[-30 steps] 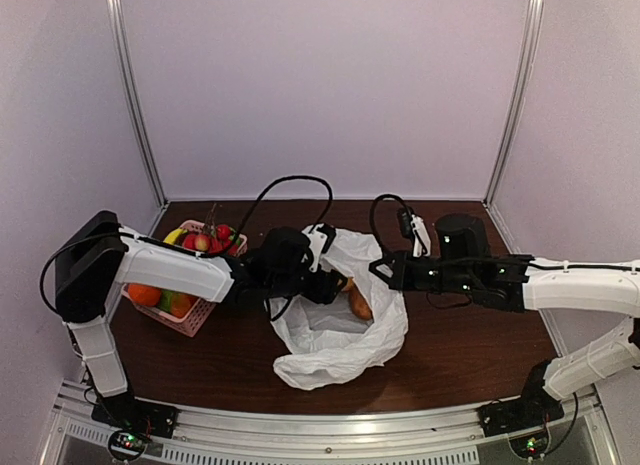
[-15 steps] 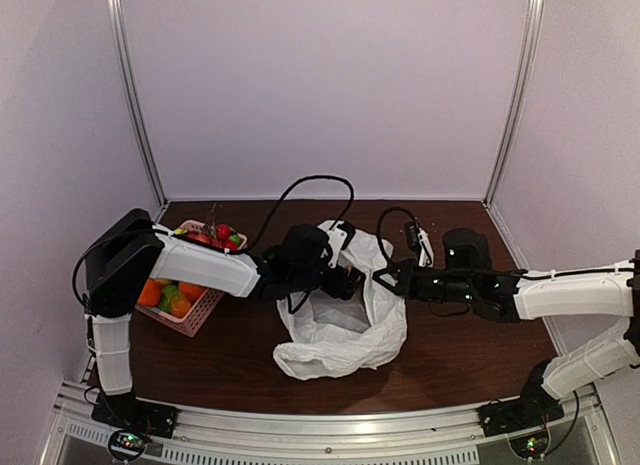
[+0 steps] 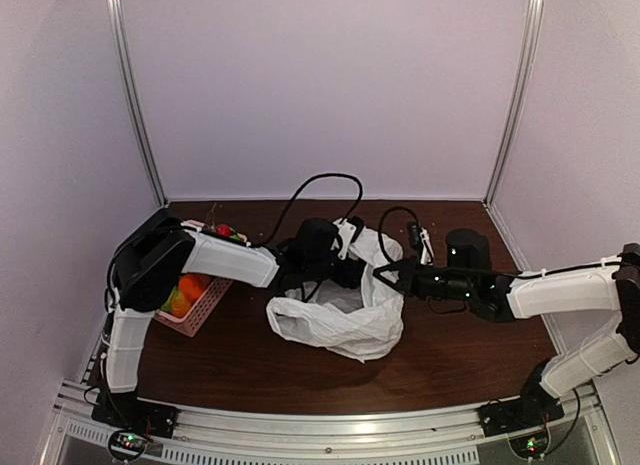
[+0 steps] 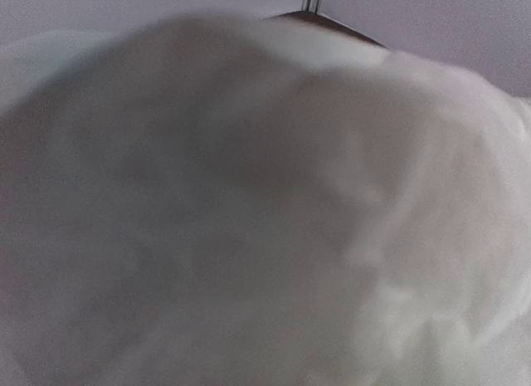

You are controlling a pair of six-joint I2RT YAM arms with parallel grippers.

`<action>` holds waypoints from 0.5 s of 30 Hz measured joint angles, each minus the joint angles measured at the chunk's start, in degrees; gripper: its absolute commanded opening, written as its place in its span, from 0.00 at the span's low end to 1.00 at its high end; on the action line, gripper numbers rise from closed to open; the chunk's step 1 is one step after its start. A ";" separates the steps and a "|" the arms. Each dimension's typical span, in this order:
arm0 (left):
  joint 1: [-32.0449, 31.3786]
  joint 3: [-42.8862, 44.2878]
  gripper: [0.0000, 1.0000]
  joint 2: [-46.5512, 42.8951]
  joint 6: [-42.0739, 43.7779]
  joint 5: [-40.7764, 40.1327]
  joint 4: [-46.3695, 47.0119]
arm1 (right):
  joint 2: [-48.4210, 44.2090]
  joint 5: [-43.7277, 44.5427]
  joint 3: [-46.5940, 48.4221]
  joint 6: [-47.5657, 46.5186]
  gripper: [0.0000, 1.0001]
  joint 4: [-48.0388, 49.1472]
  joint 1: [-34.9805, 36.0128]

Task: Untie the knot of the plastic bag and take out the fruit
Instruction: Adjust the takeout bag at the center of the board.

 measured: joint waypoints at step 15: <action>-5.20 -22.23 0.73 -16.55 -2.64 -1.68 3.96 | -9.11 14.19 15.06 -25.94 1.00 -31.85 -0.24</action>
